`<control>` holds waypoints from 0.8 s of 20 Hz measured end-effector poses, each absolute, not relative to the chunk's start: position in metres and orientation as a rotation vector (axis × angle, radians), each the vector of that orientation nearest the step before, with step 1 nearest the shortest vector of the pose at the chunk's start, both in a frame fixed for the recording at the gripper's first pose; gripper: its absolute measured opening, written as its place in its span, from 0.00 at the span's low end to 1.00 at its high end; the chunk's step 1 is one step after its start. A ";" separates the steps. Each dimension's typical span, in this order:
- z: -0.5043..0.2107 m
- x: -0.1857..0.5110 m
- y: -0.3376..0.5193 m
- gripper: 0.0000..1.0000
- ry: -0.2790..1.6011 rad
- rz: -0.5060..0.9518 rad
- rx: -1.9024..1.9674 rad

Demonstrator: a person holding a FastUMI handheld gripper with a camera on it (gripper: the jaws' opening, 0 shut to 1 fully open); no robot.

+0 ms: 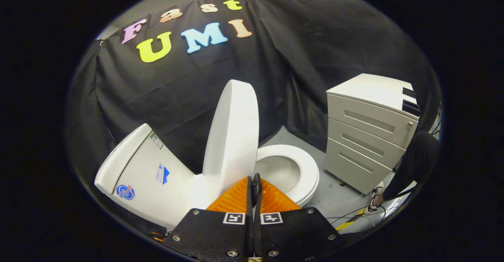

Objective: Open the toilet lid.

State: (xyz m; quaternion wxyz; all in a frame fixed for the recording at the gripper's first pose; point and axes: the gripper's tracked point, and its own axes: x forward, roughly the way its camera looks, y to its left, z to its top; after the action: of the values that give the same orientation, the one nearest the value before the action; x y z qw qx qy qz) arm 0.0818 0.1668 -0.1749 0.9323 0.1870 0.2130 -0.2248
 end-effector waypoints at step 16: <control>-0.133 0.101 0.233 0.00 0.395 -0.361 0.134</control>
State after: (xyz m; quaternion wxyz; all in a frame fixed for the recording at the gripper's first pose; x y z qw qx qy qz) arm 0.1006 0.2331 -0.1327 0.9622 0.0663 0.1948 -0.1782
